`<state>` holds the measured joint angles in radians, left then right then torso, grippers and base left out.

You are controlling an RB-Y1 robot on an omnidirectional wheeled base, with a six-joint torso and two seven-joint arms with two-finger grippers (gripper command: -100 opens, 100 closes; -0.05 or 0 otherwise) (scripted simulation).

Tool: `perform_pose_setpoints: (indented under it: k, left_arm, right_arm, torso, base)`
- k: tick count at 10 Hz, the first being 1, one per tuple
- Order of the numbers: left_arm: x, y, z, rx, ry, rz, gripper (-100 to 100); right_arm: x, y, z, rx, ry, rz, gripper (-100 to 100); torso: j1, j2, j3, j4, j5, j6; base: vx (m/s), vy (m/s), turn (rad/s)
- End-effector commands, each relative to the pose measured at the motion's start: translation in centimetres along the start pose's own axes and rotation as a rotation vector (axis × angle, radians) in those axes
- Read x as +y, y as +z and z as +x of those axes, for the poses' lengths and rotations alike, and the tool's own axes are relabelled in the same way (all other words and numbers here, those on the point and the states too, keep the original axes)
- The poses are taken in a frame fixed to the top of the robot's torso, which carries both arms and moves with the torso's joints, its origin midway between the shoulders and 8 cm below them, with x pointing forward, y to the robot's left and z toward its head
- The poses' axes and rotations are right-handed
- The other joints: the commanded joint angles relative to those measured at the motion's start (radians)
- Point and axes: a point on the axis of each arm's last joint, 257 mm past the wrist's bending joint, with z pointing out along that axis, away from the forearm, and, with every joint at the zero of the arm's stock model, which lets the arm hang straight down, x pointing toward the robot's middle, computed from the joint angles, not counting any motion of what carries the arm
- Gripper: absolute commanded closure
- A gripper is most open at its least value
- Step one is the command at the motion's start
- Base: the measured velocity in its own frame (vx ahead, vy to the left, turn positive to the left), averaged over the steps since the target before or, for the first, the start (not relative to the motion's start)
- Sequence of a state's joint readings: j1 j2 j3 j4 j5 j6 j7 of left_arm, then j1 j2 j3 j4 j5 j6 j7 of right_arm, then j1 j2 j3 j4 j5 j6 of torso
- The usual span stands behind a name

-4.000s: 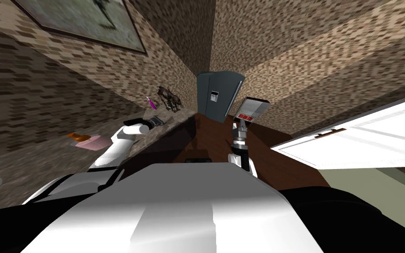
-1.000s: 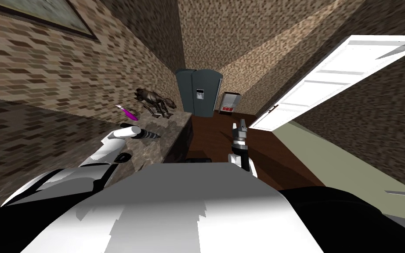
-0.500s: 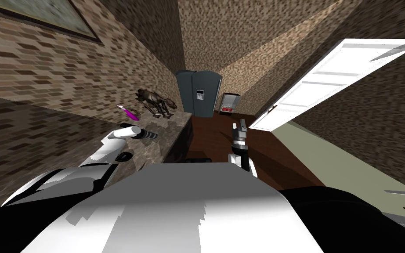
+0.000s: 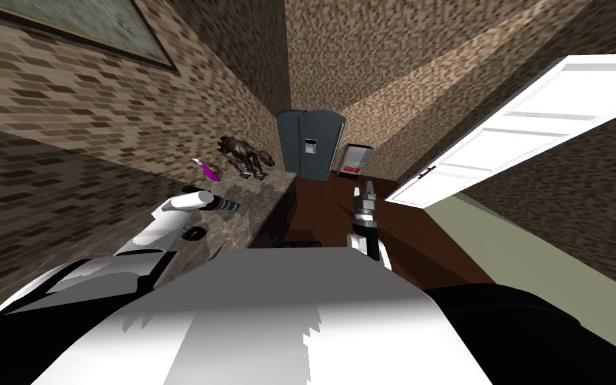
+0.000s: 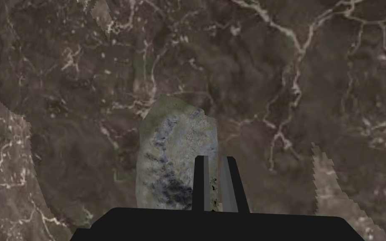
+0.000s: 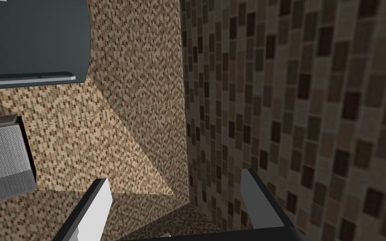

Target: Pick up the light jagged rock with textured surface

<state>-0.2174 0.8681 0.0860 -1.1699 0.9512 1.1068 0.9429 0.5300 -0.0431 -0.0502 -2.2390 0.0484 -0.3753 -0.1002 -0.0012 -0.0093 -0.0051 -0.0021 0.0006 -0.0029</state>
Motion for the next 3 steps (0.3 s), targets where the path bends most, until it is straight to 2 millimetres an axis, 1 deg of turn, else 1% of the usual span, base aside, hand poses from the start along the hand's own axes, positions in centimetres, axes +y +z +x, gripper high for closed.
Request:
perform_pose_setpoints:
  k: [1, 2, 3]
  left_arm:
    - [0.64, -0.52, 0.42, 0.003, 0.029, -0.018, 100]
    - [0.31, -0.37, 0.24, 0.002, 0.017, -0.010, 100]
    - [0.35, -0.42, 0.23, 0.001, 0.020, -0.012, 0]
  right_arm:
    - [0.00, 0.00, 0.00, 0.000, 0.000, 0.000, 0]
    - [0.00, 0.00, 0.00, 0.000, 0.000, 0.000, 0]
    - [0.01, 0.01, 0.01, 0.000, 0.000, 0.000, 0]
  torso:
    - [0.000, 0.000, 0.000, 0.000, 0.000, 0.000]
    - [-0.001, 0.000, 0.000, 0.000, 0.000, 0.001]
    - [0.001, 0.002, 0.001, 0.000, 0.001, 0.002]
  base:
    - [0.091, -0.067, 0.182]
    - [0.037, -0.033, 0.041]
    - [0.006, -0.007, -0.006]
